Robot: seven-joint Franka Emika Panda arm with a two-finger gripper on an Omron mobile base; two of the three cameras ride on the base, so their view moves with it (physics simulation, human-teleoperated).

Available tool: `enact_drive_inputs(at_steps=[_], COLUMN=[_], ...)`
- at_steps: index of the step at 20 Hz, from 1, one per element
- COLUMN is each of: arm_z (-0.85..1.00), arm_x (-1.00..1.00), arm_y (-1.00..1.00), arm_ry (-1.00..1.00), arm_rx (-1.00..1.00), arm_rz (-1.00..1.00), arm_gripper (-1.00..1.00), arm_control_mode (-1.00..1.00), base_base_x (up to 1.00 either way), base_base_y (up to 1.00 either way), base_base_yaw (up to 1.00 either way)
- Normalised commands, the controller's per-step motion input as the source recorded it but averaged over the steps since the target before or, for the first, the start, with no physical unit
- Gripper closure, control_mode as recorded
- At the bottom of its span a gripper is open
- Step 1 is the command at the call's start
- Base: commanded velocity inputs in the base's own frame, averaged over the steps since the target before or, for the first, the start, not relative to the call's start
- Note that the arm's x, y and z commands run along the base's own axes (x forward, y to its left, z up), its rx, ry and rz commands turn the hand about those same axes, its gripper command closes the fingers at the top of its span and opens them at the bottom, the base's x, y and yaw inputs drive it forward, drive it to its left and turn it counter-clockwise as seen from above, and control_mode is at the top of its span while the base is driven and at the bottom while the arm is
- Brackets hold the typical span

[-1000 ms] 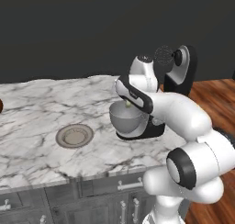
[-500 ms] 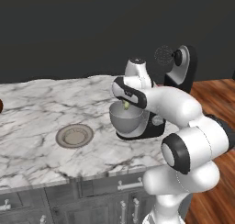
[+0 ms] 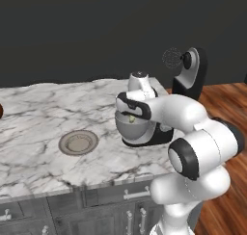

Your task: Add butter and sugar cubes to the stand mixer bowl and then turn on the stand mixer to begin making frosting.

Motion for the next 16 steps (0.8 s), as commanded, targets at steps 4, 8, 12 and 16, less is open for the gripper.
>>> enact_drive_inputs(at_steps=[4, 8, 12, 16], arm_z=[-0.16, -0.15, -0.17, -0.19], arm_x=[0.19, 0.25, 0.29, 0.04], arm_y=[-0.05, -0.06, -0.03, 0.01], arm_ry=[0.00, 0.00, 0.00, 0.00], arm_rx=[0.00, 0.00, 0.00, 0.00], arm_rz=[-0.02, -0.01, -0.02, -0.01], arm_gripper=[1.00, 1.00, 1.00, -1.00], arm_control_mode=[-1.00, -1.00, -1.00, -1.00], base_base_x=[0.00, 0.00, 0.00, 0.00], base_base_y=[0.00, 0.00, 0.00, 0.00], base_base_yaw=[0.00, 0.00, 0.00, 0.00])
